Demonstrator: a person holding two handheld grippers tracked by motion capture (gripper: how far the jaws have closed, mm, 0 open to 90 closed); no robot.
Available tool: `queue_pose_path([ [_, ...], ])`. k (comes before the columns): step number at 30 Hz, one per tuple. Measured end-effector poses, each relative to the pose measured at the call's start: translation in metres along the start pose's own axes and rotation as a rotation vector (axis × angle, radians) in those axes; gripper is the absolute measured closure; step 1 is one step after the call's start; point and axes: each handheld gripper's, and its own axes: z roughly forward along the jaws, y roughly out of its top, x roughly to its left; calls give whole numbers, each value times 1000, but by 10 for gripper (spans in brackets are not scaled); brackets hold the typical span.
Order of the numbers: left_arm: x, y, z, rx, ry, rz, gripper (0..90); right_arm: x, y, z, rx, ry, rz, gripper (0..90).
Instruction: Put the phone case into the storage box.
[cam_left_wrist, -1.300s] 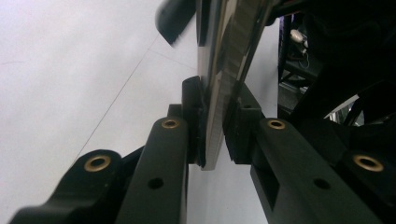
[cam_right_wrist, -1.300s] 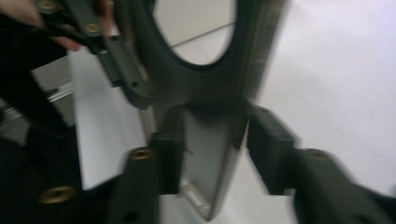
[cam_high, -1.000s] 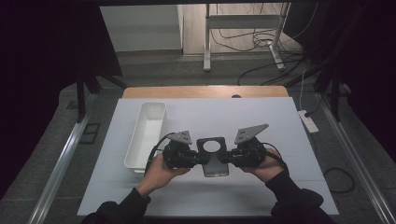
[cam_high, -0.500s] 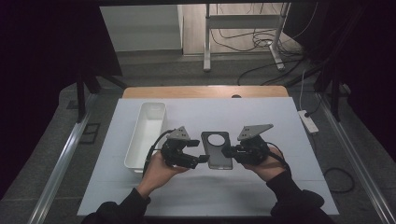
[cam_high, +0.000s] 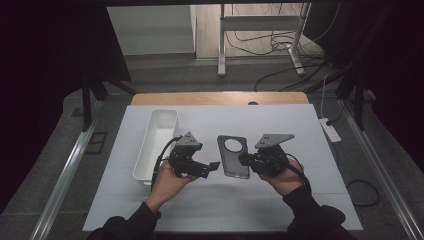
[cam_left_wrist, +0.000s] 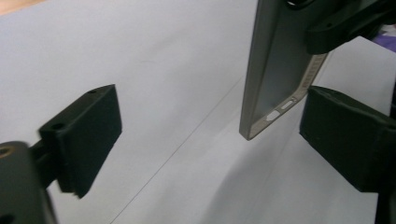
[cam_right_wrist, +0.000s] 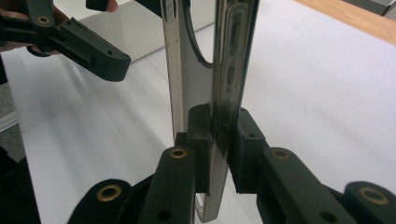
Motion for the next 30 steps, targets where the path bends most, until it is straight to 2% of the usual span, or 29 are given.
queue_pose_path([
  [2, 0, -1, 1, 3, 4, -6, 19, 1, 0, 1, -3, -14, 16, 800],
  [6, -1, -1, 2, 9, 14, -3, 22, 3, -1, 2, -9, -24, 26, 800],
  [9, -2, -1, 3, 11, 19, -9, 78, 5, 0, 3, -18, -30, 35, 800],
  [11, -2, -2, 4, 9, -3, -16, 140, 8, 1, 4, -28, -31, 42, 801],
  [12, -2, -2, 4, 13, -13, -15, 202, 10, 1, 4, -28, -33, 45, 801],
  [13, -3, -2, 4, 17, -22, -14, 202, 10, 1, 4, -28, -33, 45, 801],
  [15, -5, -2, 5, 19, -43, -8, 299, 11, 1, 5, -31, -29, 48, 801],
  [18, -9, -1, 5, 21, -23, 19, 427, 14, 1, 6, -27, -31, 49, 801],
  [21, -11, -1, 6, 25, -17, 37, 515, 15, 1, 7, -27, -29, 45, 801],
  [25, -11, -2, 7, 29, -28, 30, 628, 16, 2, 8, -26, -22, 49, 801],
  [29, -11, -3, 7, 32, -44, 25, 810, 18, 2, 9, -27, -15, 48, 800],
  [30, -11, -2, 7, 35, -40, 24, 816, 19, 2, 9, -26, -12, 45, 799],
])
